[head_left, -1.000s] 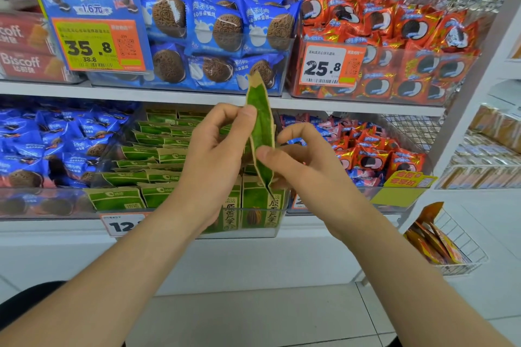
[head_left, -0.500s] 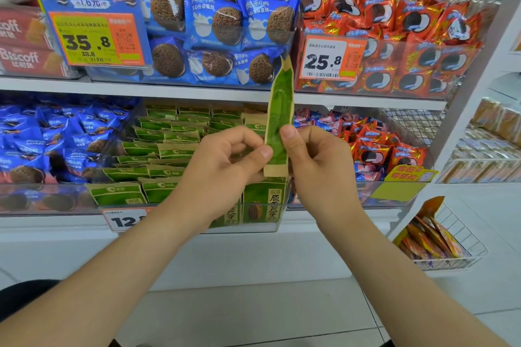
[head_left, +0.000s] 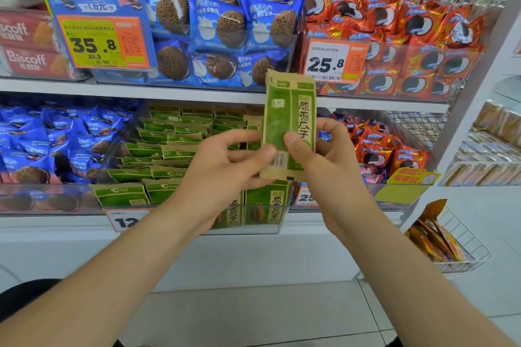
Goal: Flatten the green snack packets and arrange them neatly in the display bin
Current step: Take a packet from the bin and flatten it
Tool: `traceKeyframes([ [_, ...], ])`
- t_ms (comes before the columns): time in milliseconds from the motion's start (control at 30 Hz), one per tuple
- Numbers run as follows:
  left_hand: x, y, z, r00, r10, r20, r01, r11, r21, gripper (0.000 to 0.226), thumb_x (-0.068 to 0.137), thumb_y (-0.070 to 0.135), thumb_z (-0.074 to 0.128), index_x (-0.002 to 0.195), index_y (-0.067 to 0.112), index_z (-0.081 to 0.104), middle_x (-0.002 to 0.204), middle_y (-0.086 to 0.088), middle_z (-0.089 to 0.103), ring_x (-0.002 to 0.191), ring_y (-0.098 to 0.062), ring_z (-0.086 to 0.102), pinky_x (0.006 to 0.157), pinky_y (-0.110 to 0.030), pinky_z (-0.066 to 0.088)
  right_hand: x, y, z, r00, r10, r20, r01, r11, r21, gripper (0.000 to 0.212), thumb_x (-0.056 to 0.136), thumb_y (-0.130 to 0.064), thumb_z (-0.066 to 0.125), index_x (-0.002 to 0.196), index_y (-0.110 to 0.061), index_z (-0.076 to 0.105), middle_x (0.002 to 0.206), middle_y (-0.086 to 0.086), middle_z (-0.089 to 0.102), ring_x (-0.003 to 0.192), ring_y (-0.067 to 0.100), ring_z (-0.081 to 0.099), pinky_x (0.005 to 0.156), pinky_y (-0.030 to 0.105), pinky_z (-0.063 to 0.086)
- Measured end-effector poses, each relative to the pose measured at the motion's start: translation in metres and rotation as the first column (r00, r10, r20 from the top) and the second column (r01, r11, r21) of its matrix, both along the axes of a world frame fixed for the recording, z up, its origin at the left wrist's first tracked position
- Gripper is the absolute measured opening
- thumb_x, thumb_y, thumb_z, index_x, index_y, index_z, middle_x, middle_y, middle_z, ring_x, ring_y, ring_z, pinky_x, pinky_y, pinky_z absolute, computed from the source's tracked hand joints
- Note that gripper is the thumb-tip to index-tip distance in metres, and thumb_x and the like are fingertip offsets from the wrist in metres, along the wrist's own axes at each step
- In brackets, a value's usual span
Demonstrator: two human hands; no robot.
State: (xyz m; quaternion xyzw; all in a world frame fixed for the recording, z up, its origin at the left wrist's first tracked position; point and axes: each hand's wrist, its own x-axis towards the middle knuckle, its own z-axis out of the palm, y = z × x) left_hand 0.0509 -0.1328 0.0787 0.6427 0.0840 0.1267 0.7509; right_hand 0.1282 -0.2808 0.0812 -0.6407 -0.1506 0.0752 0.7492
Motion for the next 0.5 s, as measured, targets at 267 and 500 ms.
traceKeyframes([
  [267,0.005,0.002,-0.003,0.998,0.067,0.0,-0.065,0.968,-0.241,0.03,0.101,0.0,0.064,0.13,0.002,0.059,0.107,-0.019,0.08,0.101,-0.029,0.08,0.08,-0.034,0.066,-0.001,-0.005,0.001,0.955,0.224,-0.195,-0.192,0.967,0.166,0.037,0.108,-0.033,0.056,0.12,-0.004,0.076,0.116,0.014,0.079,0.112,0.03,0.075,0.106,0.05,0.057],
  [500,-0.003,-0.008,-0.002,0.991,0.038,0.13,-0.069,0.966,0.25,0.042,0.095,0.034,0.075,0.134,0.027,0.059,0.112,0.004,0.08,0.104,-0.013,0.078,0.086,-0.039,0.066,-0.007,0.0,-0.004,0.908,-0.106,0.405,0.156,0.983,-0.092,0.015,0.1,-0.021,0.074,0.089,-0.011,0.079,0.077,0.001,0.079,0.072,0.023,0.077,0.069,0.045,0.065],
])
